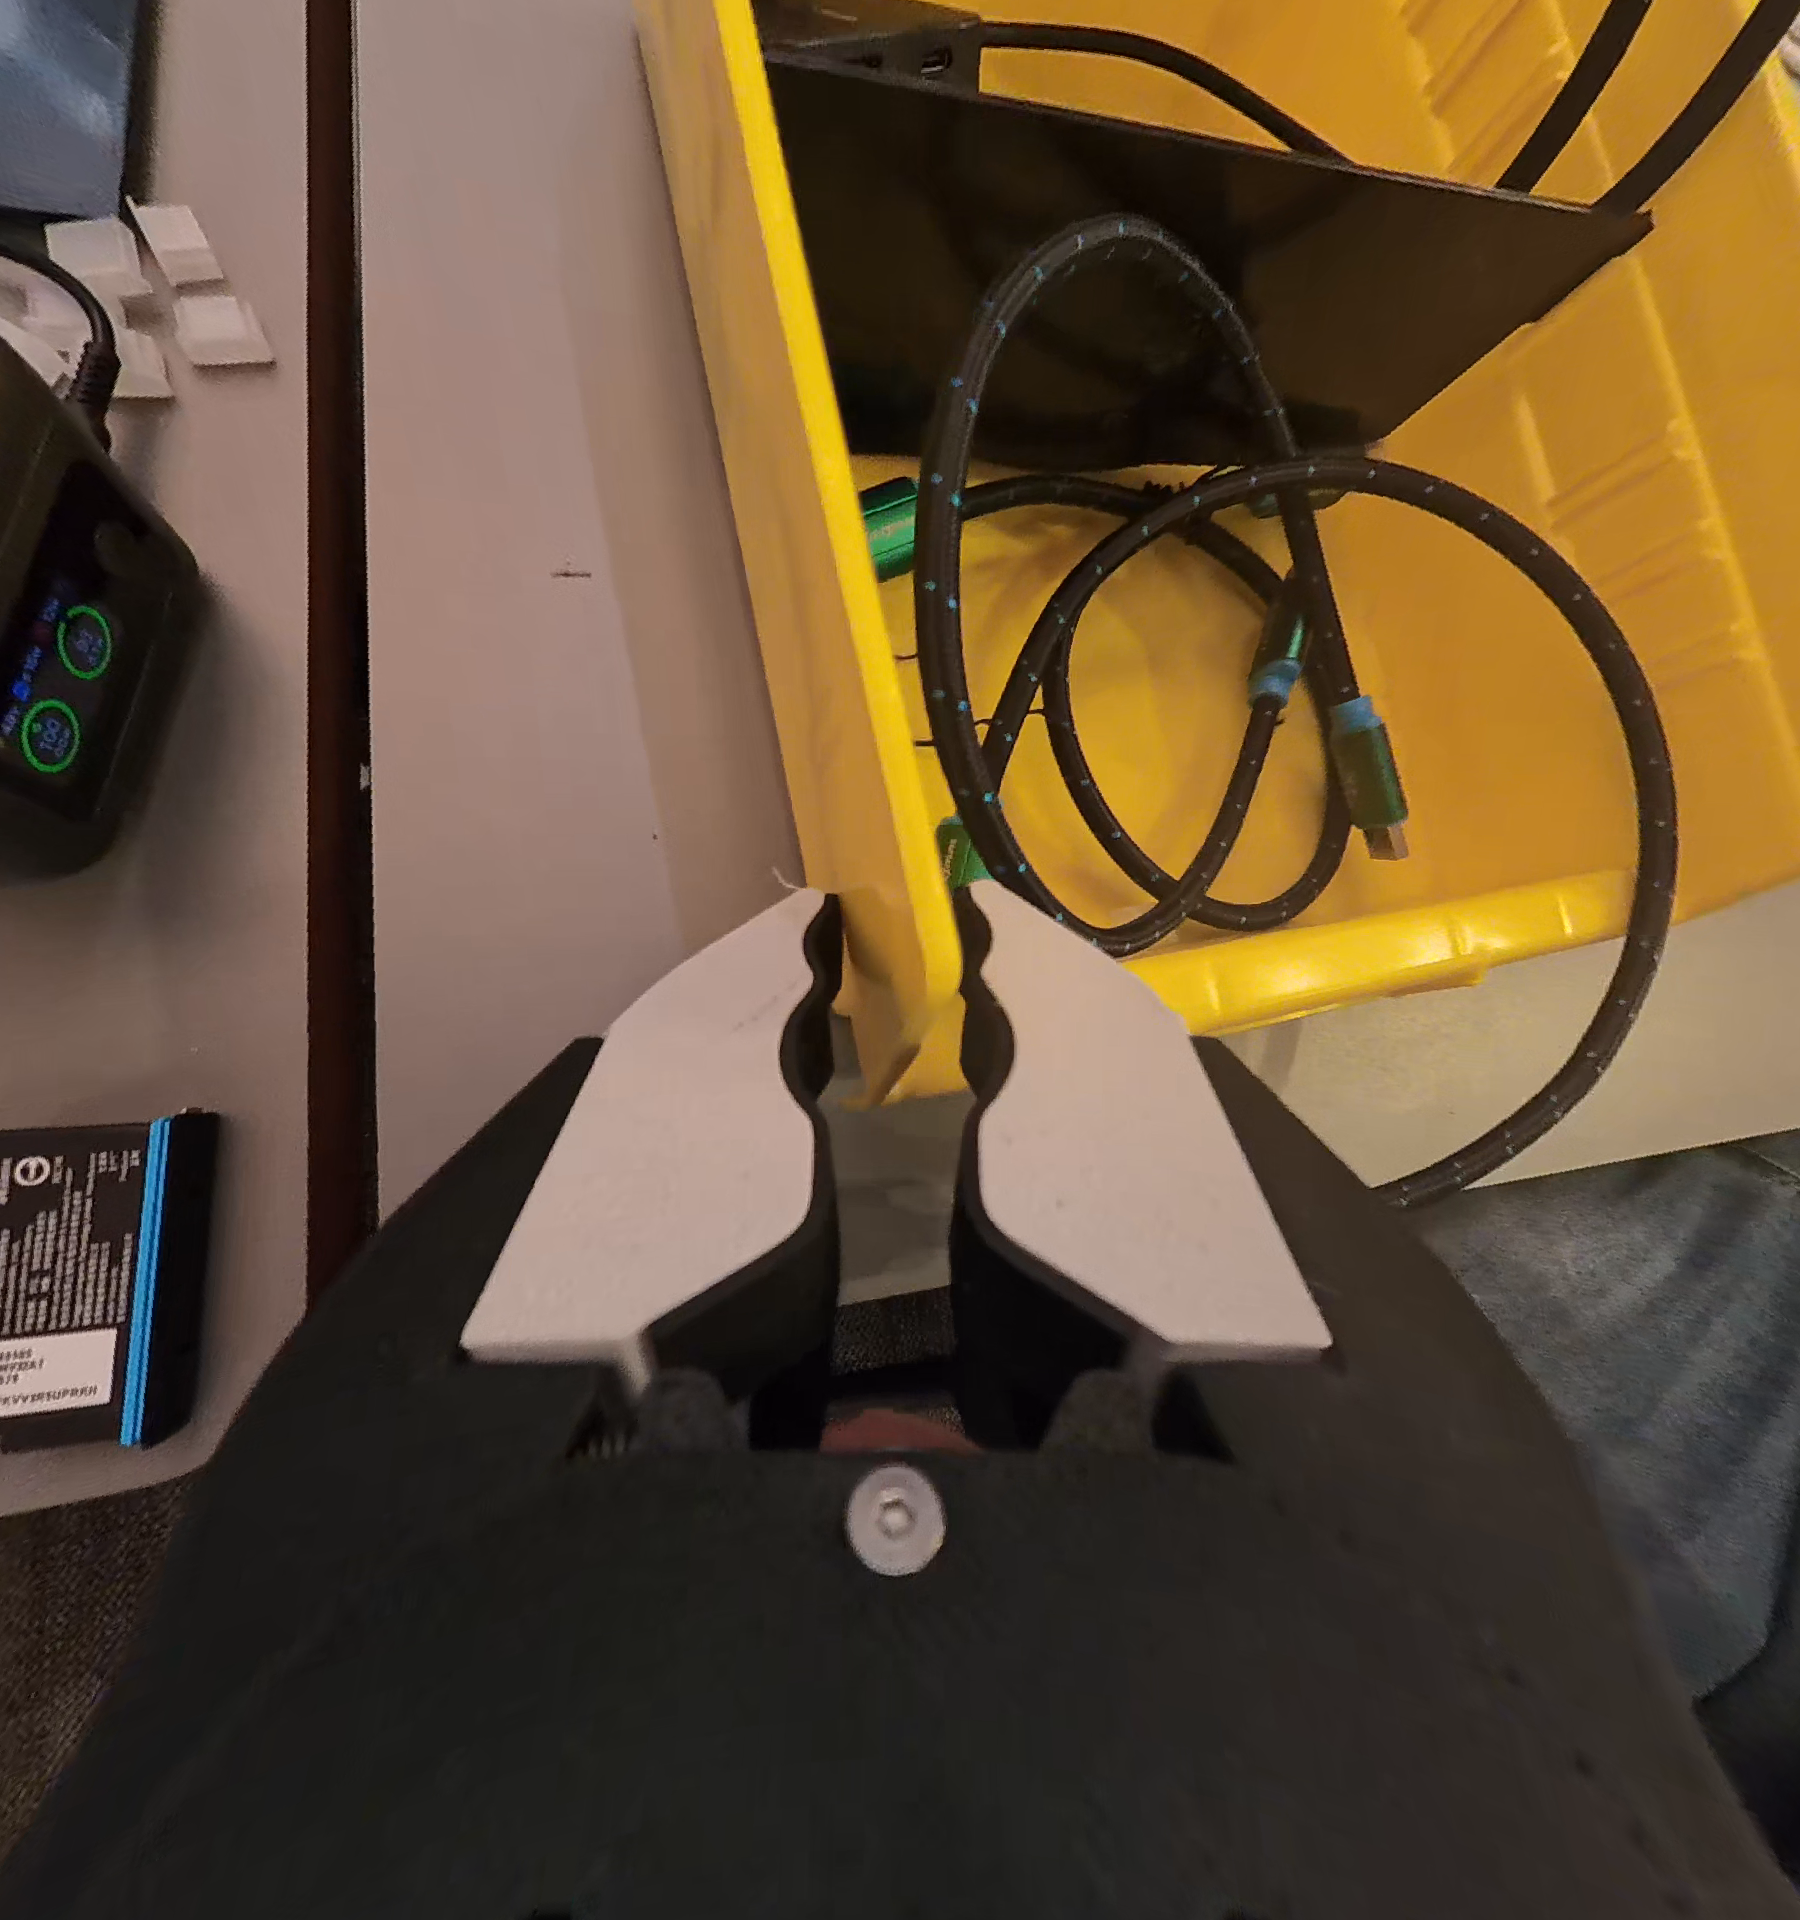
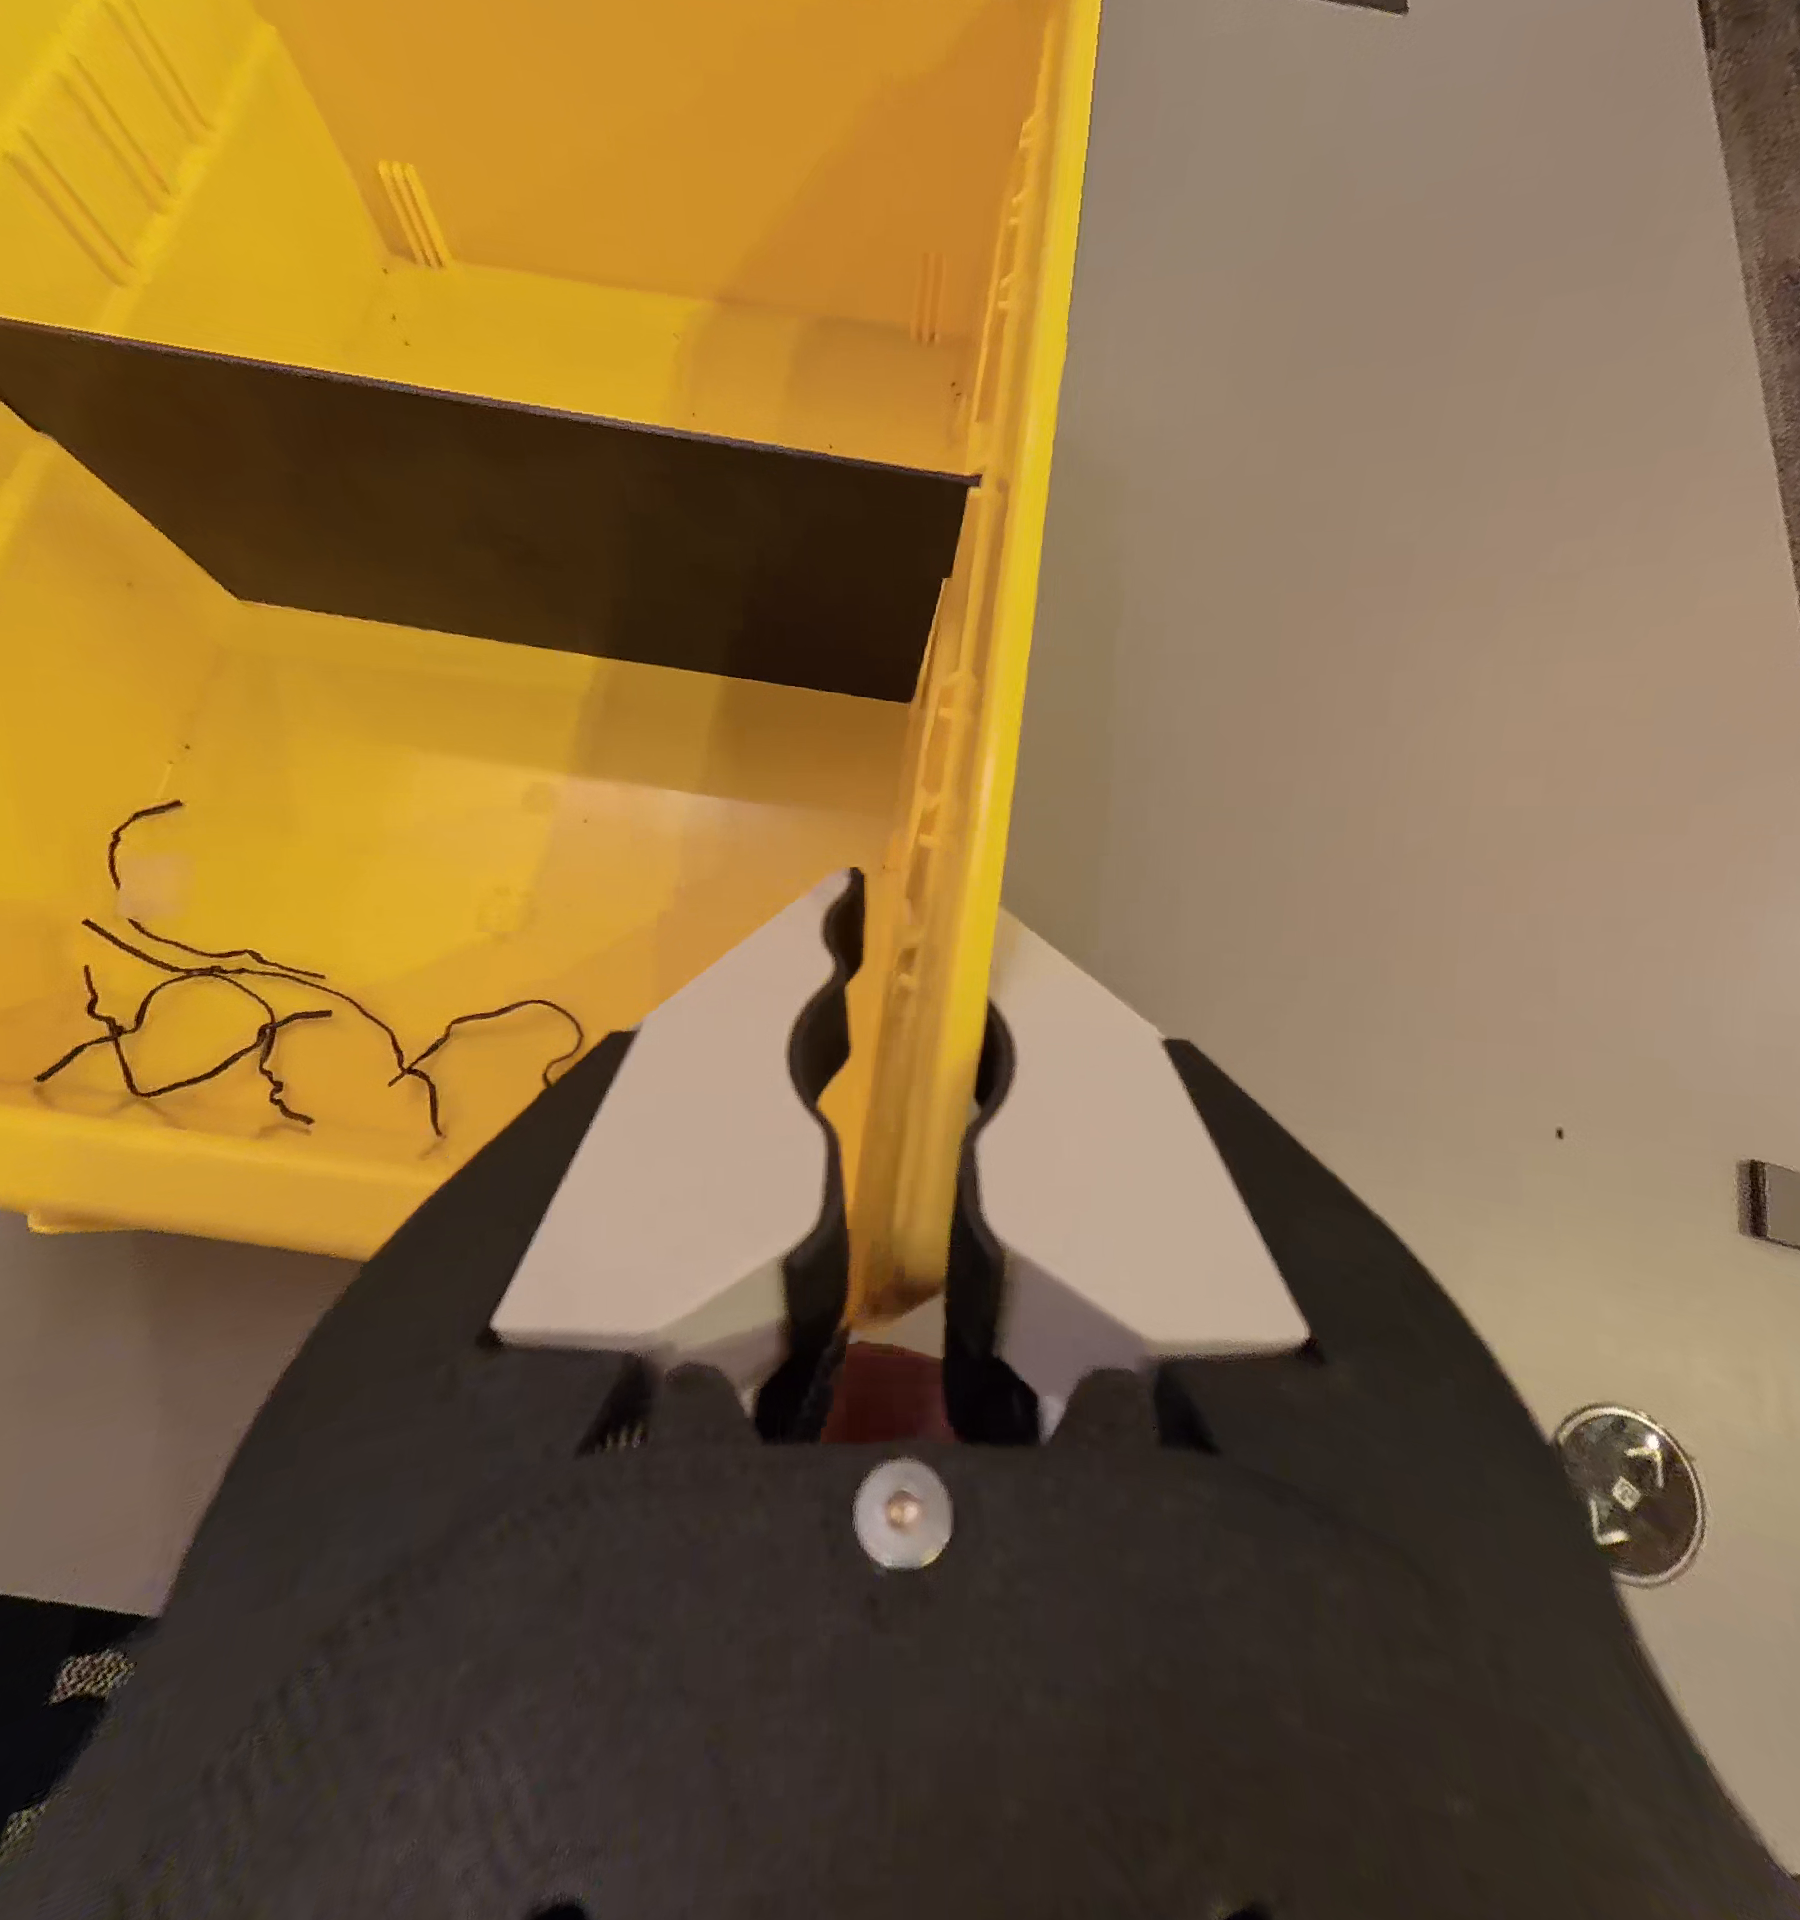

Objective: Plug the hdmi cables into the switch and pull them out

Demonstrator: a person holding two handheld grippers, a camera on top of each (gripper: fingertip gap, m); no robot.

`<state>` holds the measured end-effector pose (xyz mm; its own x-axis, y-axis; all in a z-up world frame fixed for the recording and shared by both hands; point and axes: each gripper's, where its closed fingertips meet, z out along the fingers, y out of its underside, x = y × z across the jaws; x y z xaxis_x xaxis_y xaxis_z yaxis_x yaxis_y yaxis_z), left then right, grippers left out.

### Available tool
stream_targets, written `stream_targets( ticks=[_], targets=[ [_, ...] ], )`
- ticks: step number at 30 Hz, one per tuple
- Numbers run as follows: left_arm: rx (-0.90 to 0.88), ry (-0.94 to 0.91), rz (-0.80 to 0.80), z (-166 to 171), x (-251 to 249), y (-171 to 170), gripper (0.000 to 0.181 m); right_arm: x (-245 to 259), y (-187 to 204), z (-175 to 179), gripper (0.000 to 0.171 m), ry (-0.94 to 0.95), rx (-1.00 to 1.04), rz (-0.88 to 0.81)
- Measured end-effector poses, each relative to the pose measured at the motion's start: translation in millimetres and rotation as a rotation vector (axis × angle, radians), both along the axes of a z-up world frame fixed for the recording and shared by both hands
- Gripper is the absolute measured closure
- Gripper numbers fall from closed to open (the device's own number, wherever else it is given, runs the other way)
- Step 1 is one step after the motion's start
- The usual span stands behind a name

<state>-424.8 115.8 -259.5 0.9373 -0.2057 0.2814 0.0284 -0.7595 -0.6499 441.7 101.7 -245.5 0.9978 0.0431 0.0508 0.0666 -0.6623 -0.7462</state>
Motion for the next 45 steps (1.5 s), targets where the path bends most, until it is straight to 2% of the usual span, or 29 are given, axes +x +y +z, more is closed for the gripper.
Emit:
stream_targets(
  ticks=[2,9,18,19,21,22,27,29,32,34,40,42,45],
  targets=[
    [-0.001,0.000,0.003,-2.1,-1.3,0.9,0.165,2.2,-1.7,-0.4,0.170,0.021,0.003,-0.013],
    [0.011,0.068,0.002,-7.1,-9.0,12.5,0.173,13.4,-11.3,0.0,0.170,0.045,0.017,-0.064],
    [0.043,0.014,-0.009,-5.7,-8.9,29.6,0.174,41.0,-38.7,0.8,0.170,0.033,0.023,-0.153],
    [0.048,0.005,-0.005,-5.7,-8.7,30.1,0.174,43.7,-40.4,1.9,0.167,0.016,0.031,-0.161],
    [0.047,0.021,0.009,-5.6,-11.6,29.1,0.164,50.3,-44.5,6.9,0.137,-0.012,0.047,-0.197],
    [0.057,0.033,0.018,-3.4,-13.8,28.8,0.158,51.3,-46.5,11.6,0.129,-0.023,0.061,-0.204],
    [0.156,0.048,0.097,24.3,-27.5,30.6,0.131,55.4,-54.2,53.2,0.103,-0.192,0.142,-0.256],
    [0.207,0.095,0.123,39.2,-33.9,30.5,0.125,44.1,-52.6,81.8,0.100,-0.261,0.210,-0.239],
    [0.287,0.168,0.139,61.2,-36.1,30.3,0.121,8.9,-45.8,127.7,0.102,-0.317,0.328,-0.164],
    [0.347,0.194,0.111,78.1,-24.5,31.2,0.120,-29.6,-36.7,153.2,0.102,-0.291,0.405,-0.077],
    [0.508,0.282,-0.110,117.9,65.7,35.4,0.115,-179.5,-4.2,174.0,0.097,-0.132,0.434,0.280],
    [0.553,0.320,-0.198,122.9,106.7,35.1,0.114,-241.5,0.8,170.8,0.092,0.016,0.408,0.416],
    [0.570,0.349,-0.394,113.2,182.9,25.7,0.114,-345.9,-6.0,160.6,0.088,0.368,0.311,0.639]
  ],
)
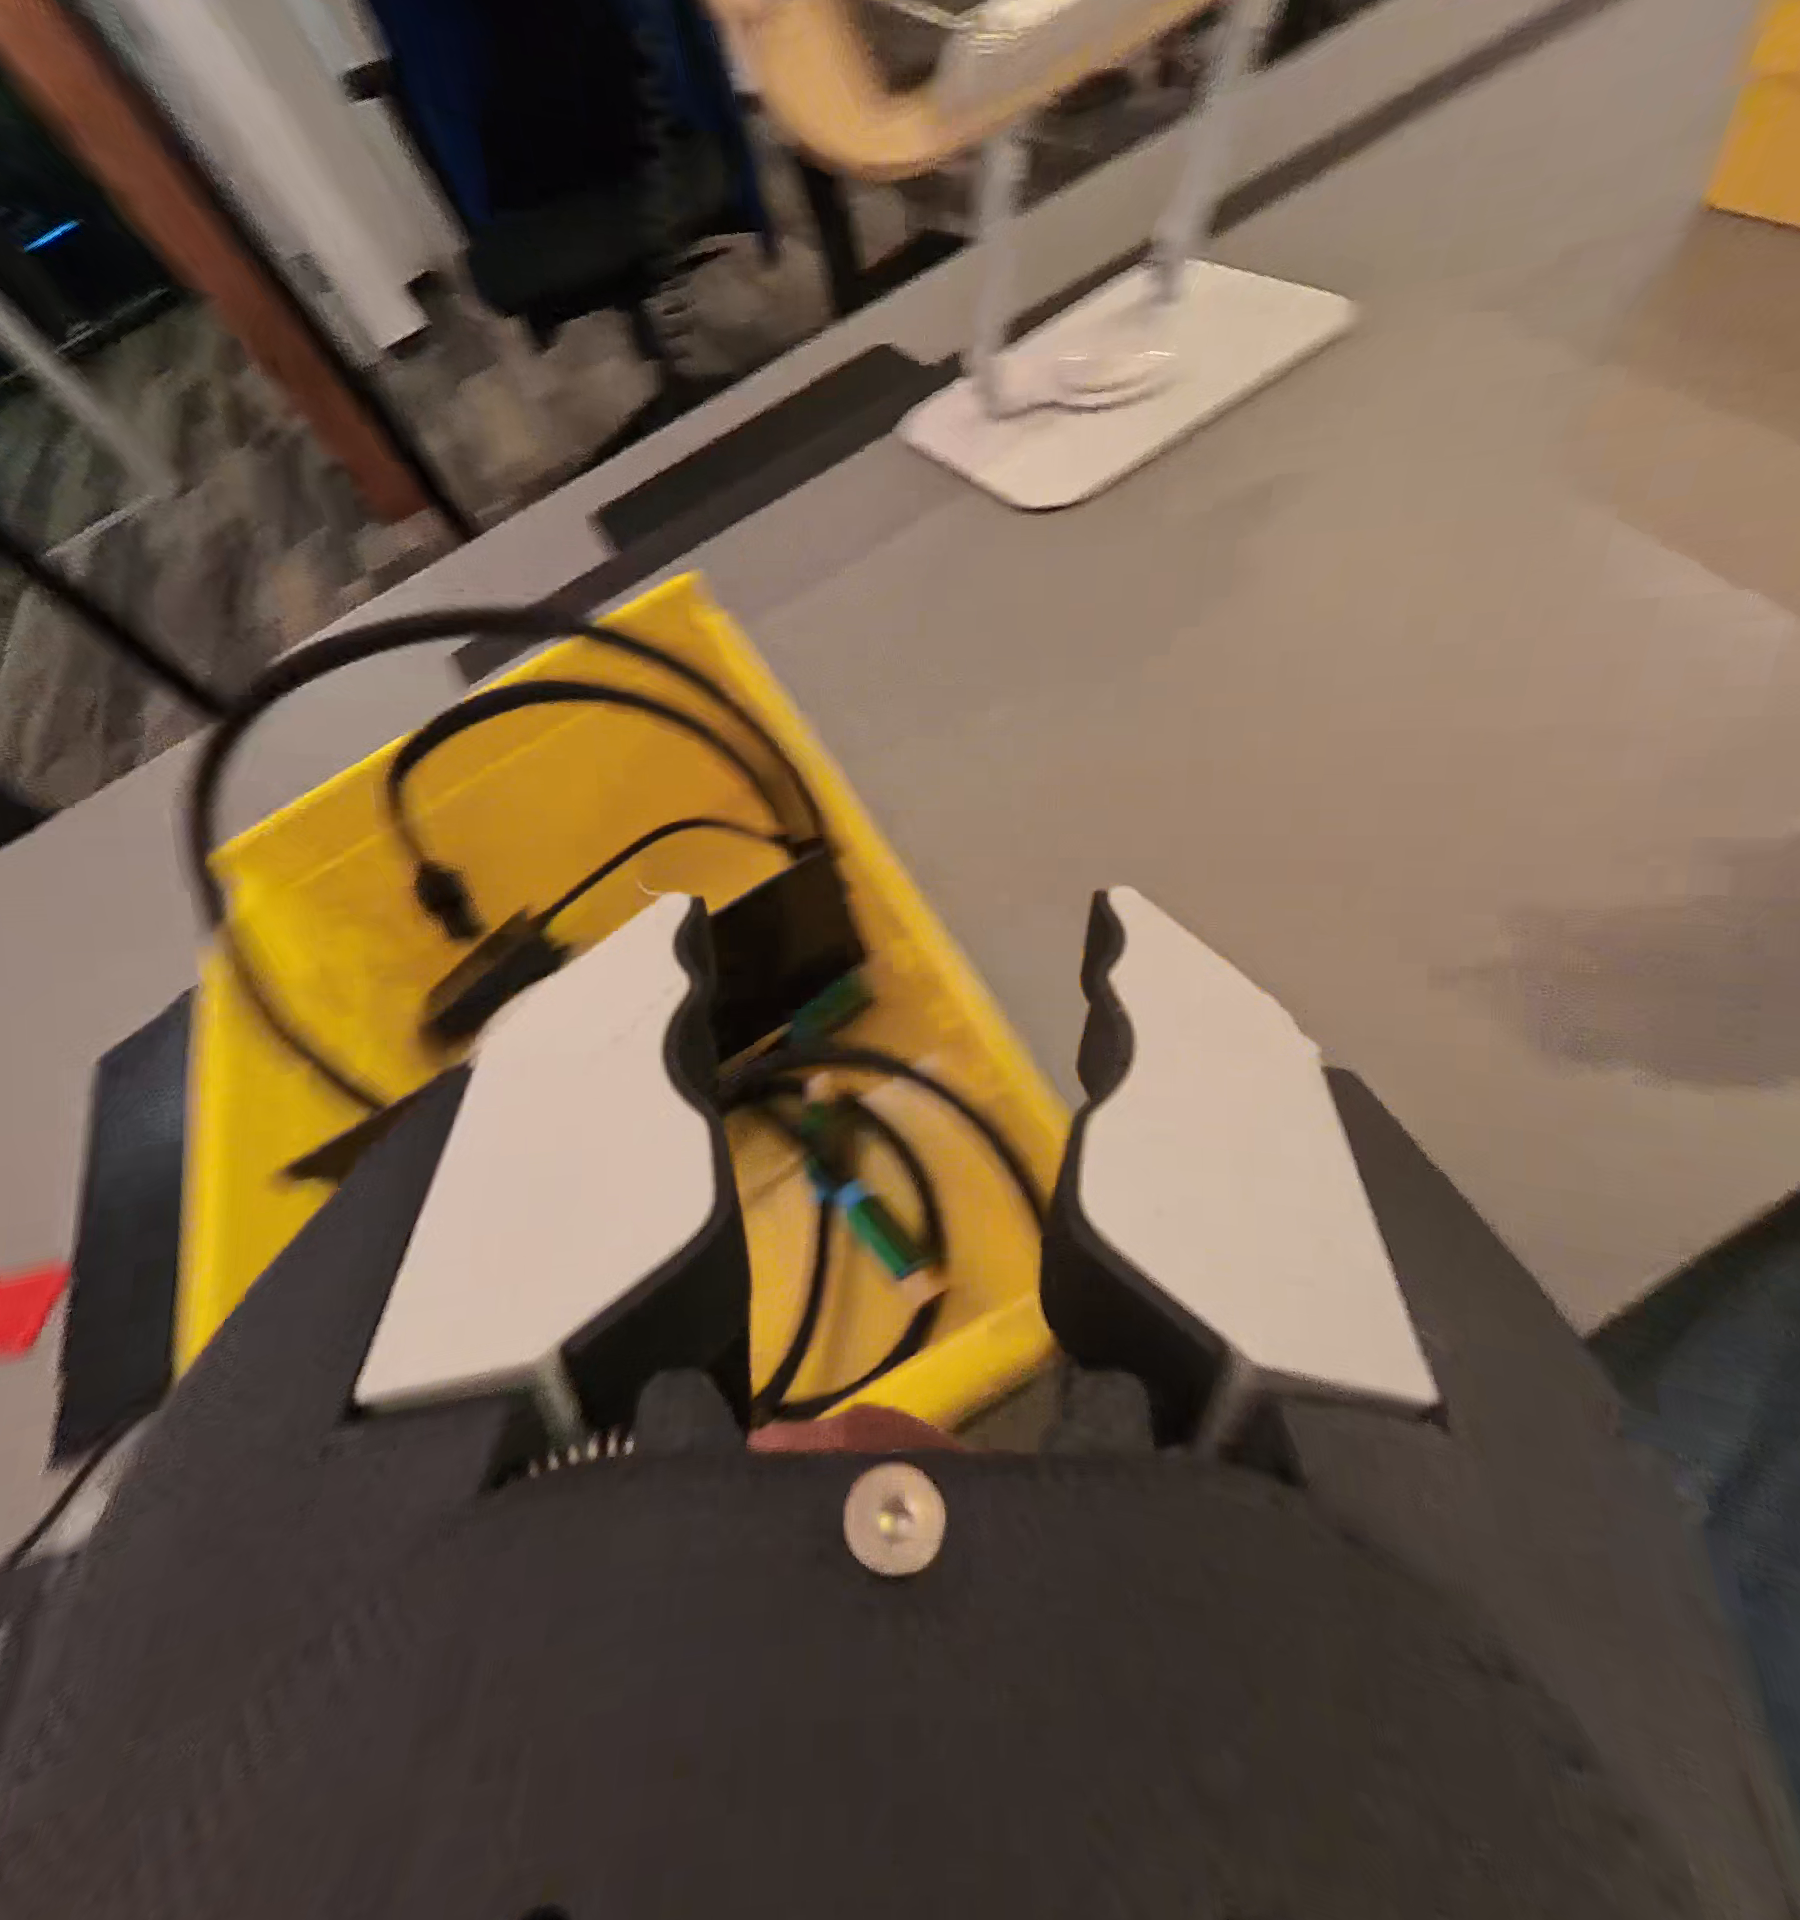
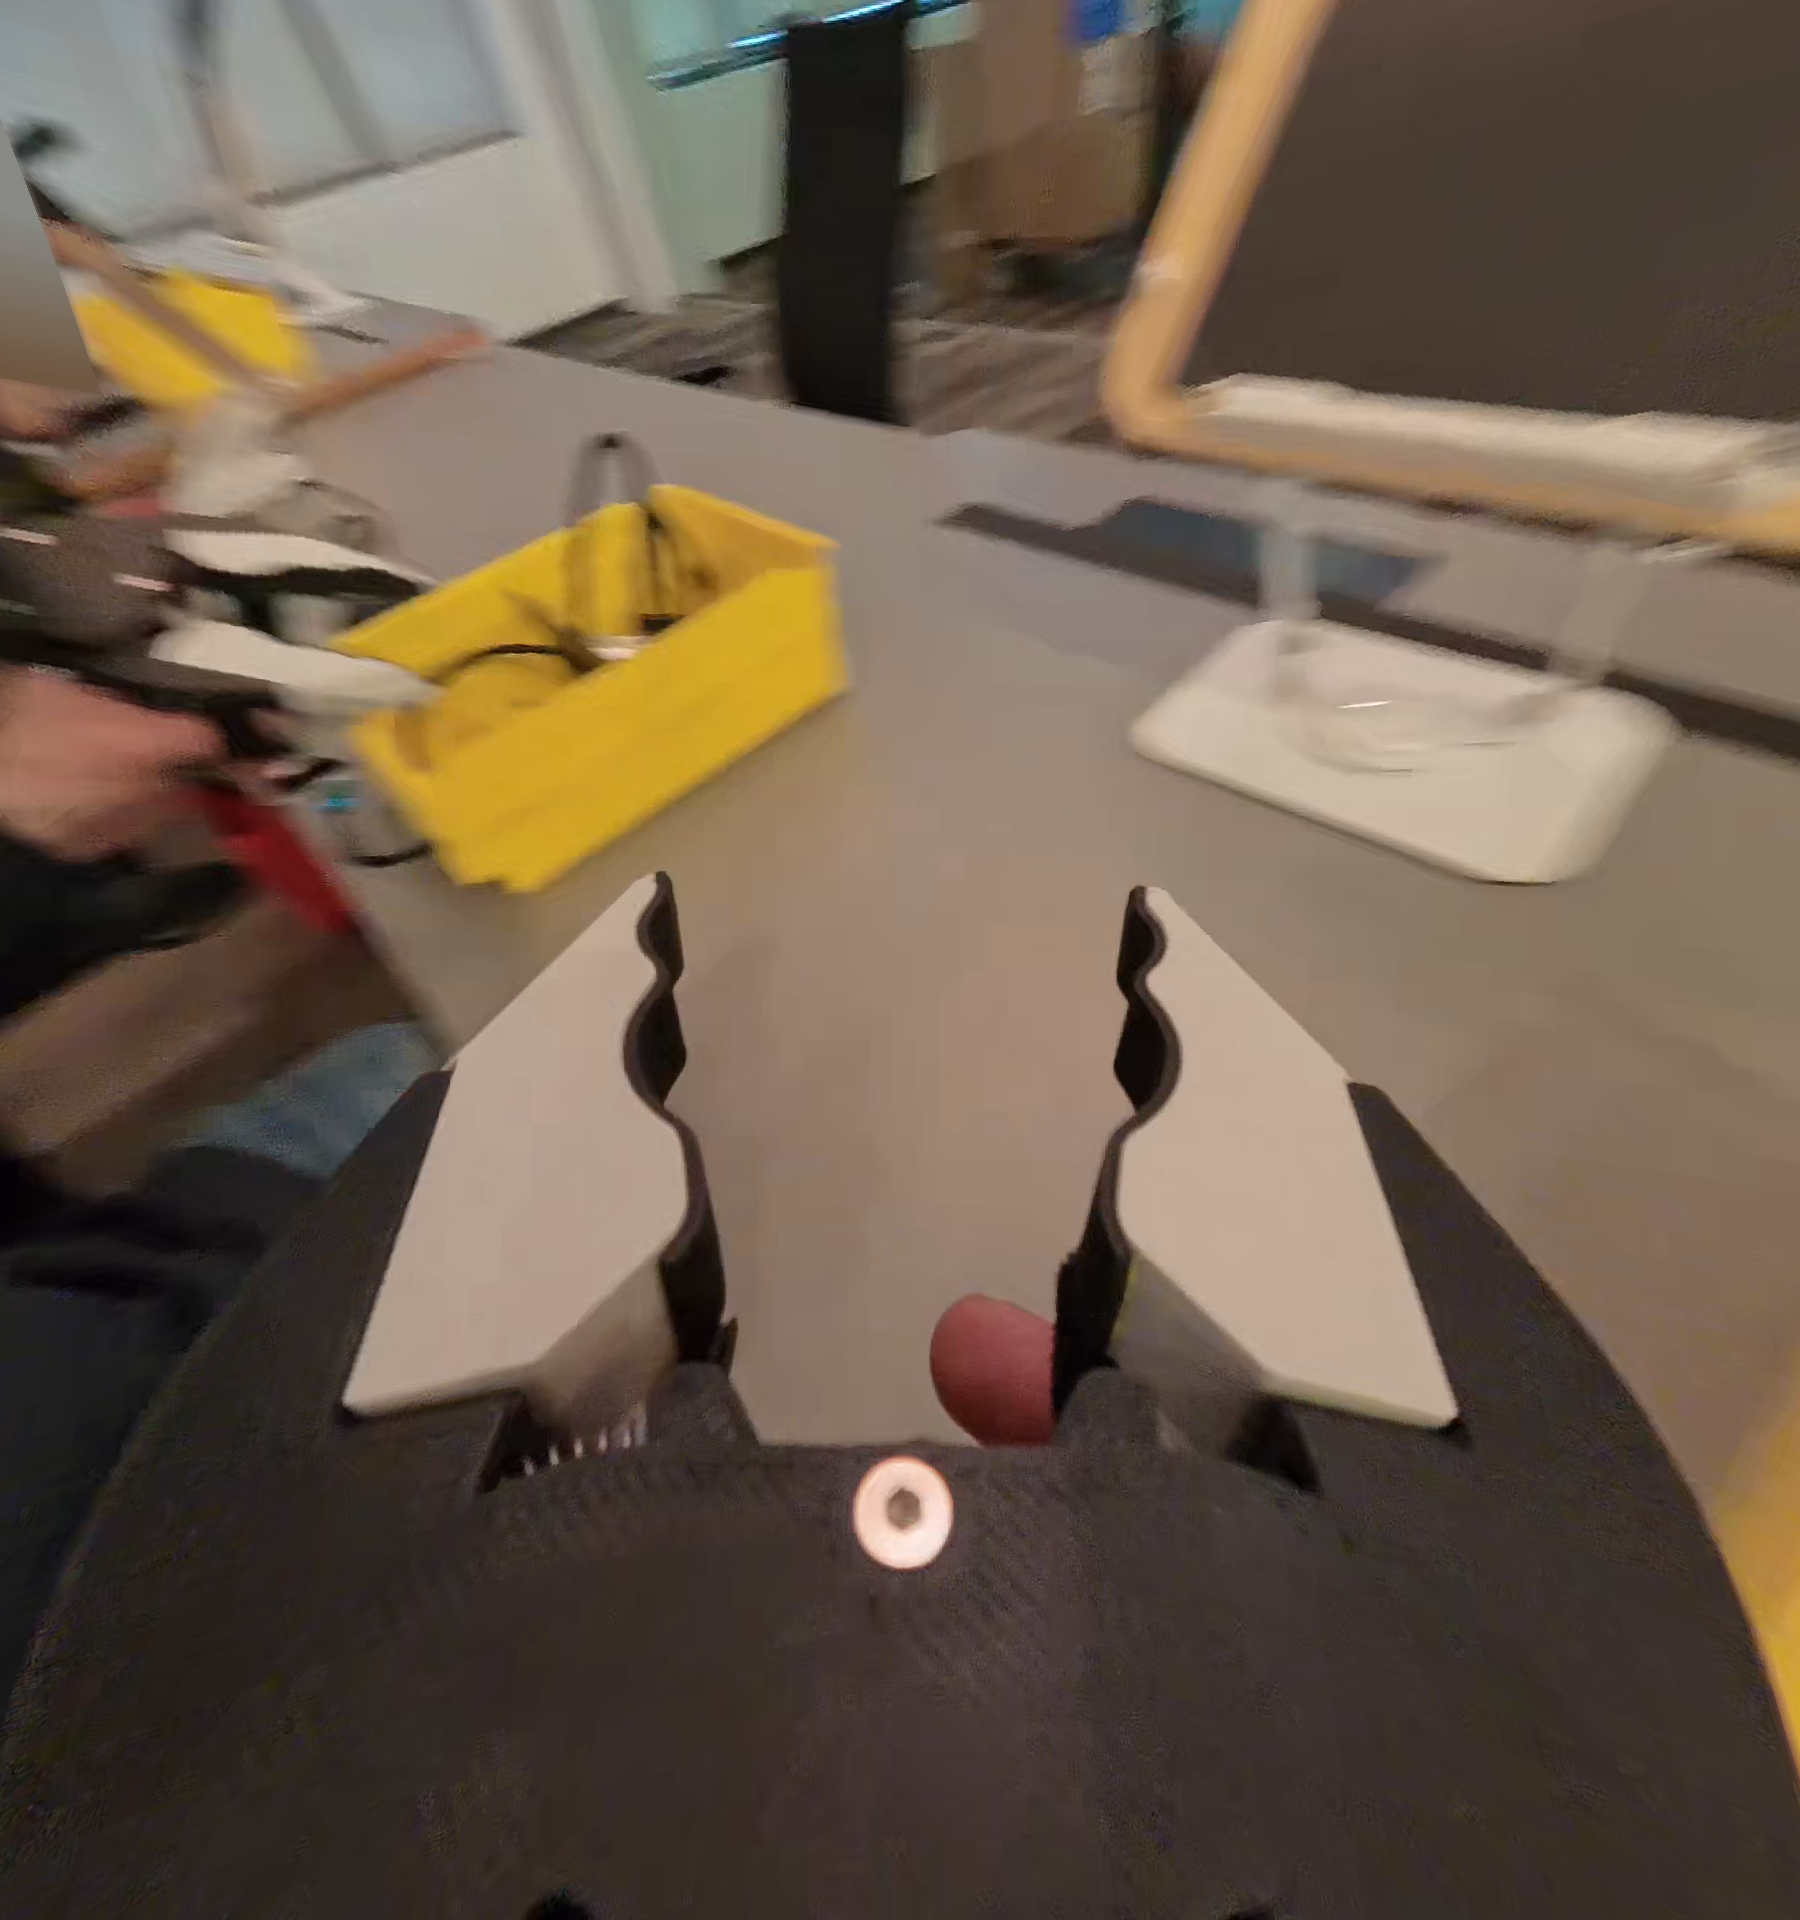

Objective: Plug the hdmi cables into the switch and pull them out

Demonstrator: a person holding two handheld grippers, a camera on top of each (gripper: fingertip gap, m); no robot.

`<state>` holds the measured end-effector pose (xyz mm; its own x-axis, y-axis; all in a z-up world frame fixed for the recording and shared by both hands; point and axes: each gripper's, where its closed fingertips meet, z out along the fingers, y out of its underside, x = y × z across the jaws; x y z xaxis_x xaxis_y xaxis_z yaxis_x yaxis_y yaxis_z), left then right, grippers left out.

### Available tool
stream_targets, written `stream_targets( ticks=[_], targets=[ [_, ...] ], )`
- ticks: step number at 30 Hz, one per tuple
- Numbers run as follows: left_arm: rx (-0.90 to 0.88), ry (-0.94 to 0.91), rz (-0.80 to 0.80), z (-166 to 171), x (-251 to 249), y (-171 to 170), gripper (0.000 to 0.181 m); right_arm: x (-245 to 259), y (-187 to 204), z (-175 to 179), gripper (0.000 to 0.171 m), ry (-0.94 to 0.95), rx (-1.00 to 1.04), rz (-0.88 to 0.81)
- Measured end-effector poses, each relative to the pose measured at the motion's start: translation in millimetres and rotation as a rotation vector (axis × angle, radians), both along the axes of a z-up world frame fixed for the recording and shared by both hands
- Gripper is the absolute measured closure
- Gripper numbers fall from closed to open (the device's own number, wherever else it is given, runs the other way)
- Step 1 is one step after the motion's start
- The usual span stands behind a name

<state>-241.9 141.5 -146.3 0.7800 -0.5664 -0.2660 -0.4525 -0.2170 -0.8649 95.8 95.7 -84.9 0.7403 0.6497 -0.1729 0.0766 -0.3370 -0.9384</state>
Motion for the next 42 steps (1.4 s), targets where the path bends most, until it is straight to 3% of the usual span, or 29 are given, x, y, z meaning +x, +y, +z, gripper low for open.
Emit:
stream_targets(
  ticks=[3,7,10,13,15,18,24,29,35,42],
  targets=[
    [-0.055,0.096,-0.098,-26.8,62.7,-7.8,0.112,-75.9,-1.5,-33.9,0.083,0.009,-0.095,0.136],
    [-0.175,0.138,-0.196,-66.7,121.3,-12.7,0.107,-127.6,10.3,-106.8,0.070,-0.249,-0.095,0.160],
    [-0.282,0.140,-0.242,-98.3,146.0,-13.9,0.098,-146.7,9.1,-147.6,0.065,-0.254,-0.195,0.194],
    [-0.371,0.106,-0.235,-123.8,149.4,-10.8,0.104,-150.6,16.8,-168.8,0.058,-0.209,-0.309,0.176],
    [-0.387,0.144,-0.210,-134.9,139.6,-2.1,0.092,-147.2,25.8,-181.3,0.049,-0.243,-0.326,0.150],
    [-0.420,0.151,-0.183,-140.9,129.5,5.7,0.081,-138.8,36.3,-190.0,0.045,-0.272,-0.331,0.112],
    [-0.437,0.078,-0.198,-137.4,138.1,2.2,0.080,-119.7,55.6,-193.7,0.039,-0.311,-0.293,0.027],
    [-0.477,0.037,-0.221,-150.6,155.1,-5.6,0.050,-107.1,61.9,-205.3,0.022,-0.380,-0.308,-0.009],
    [-0.425,0.130,-0.243,-156.3,157.6,-5.8,0.042,-98.9,61.0,-213.0,0.016,-0.430,-0.315,-0.003],
    [-0.461,0.109,-0.228,-158.1,150.3,-4.4,0.044,-95.9,57.6,-212.9,0.014,-0.469,-0.299,0.008]
  ],
)
